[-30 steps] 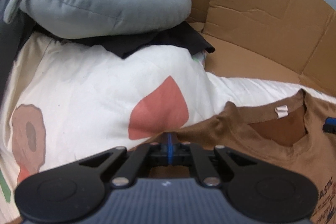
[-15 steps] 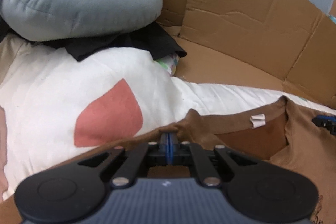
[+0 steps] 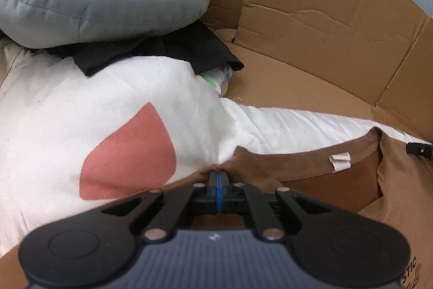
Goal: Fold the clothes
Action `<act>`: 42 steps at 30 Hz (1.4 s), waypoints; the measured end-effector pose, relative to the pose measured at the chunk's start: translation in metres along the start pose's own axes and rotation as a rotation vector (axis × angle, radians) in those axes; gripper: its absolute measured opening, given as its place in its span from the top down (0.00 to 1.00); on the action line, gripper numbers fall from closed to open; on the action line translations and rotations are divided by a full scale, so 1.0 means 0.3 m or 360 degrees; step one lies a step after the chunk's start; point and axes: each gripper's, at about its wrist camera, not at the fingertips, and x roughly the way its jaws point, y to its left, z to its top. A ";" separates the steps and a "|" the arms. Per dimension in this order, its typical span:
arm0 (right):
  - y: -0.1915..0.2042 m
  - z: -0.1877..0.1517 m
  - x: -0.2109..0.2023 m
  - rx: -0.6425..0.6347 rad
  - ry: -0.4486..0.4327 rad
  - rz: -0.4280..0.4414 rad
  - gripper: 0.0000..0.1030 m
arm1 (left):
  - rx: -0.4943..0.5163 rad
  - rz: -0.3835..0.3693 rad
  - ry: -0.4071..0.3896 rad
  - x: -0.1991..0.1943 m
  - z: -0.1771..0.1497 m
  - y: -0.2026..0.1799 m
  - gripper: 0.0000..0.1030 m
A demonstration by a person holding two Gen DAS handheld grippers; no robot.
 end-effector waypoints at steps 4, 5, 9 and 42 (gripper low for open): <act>0.068 0.000 -0.034 -0.0063 -0.0038 0.0104 0.72 | -0.0025 -0.0009 -0.0022 -0.016 -0.004 -0.001 0.98; 0.091 -0.005 -0.036 -0.0091 -0.0031 0.0134 0.72 | -0.0019 -0.0012 -0.0035 -0.025 -0.007 -0.004 0.98; 0.133 -0.017 -0.004 -0.0074 0.0027 0.0200 0.73 | -0.0019 -0.0036 -0.0075 -0.053 -0.017 -0.006 0.98; 0.015 -0.049 -0.334 0.0006 0.0111 0.0222 0.70 | -0.0337 0.0314 0.0109 -0.626 -0.365 0.531 0.96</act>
